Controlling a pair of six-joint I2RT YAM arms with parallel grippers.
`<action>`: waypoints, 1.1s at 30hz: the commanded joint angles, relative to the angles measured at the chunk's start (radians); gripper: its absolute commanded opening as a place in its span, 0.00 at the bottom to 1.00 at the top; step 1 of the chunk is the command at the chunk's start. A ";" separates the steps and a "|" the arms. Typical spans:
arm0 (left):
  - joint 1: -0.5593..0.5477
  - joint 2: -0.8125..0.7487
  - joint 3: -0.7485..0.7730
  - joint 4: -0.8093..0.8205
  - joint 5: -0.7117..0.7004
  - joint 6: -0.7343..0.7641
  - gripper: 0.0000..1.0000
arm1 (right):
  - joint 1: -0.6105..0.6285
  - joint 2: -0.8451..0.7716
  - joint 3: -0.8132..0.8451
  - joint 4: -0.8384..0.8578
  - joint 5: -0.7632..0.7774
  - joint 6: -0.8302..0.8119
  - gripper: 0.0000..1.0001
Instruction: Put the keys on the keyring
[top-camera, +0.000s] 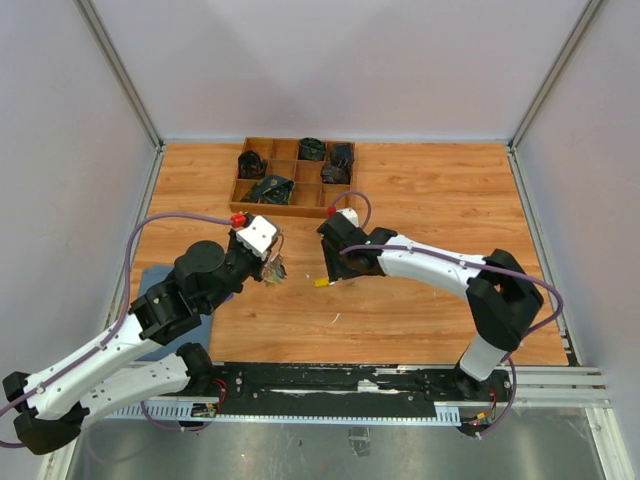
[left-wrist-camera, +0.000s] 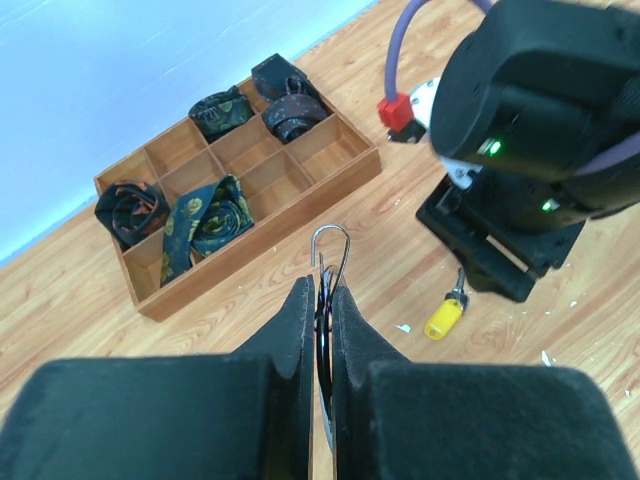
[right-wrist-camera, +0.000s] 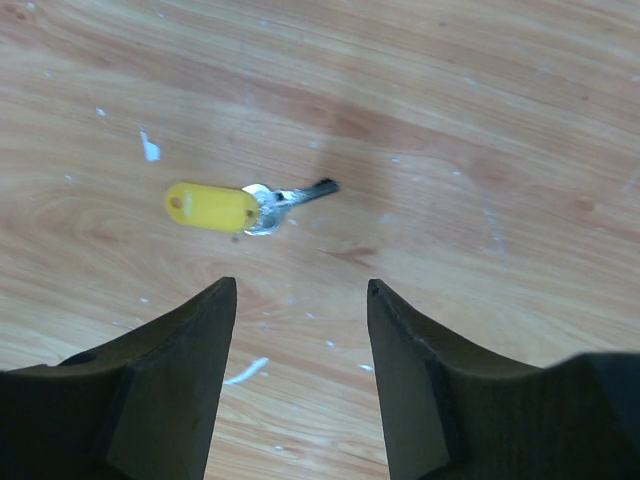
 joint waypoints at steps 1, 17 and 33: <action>0.010 -0.042 -0.011 0.033 -0.025 -0.016 0.01 | 0.060 0.086 0.106 -0.126 0.125 0.214 0.56; 0.009 -0.087 -0.035 0.025 -0.007 -0.020 0.01 | 0.106 0.272 0.232 -0.217 0.150 0.407 0.38; 0.010 -0.084 -0.042 0.035 -0.007 -0.003 0.00 | 0.106 0.306 0.229 -0.224 0.168 0.406 0.20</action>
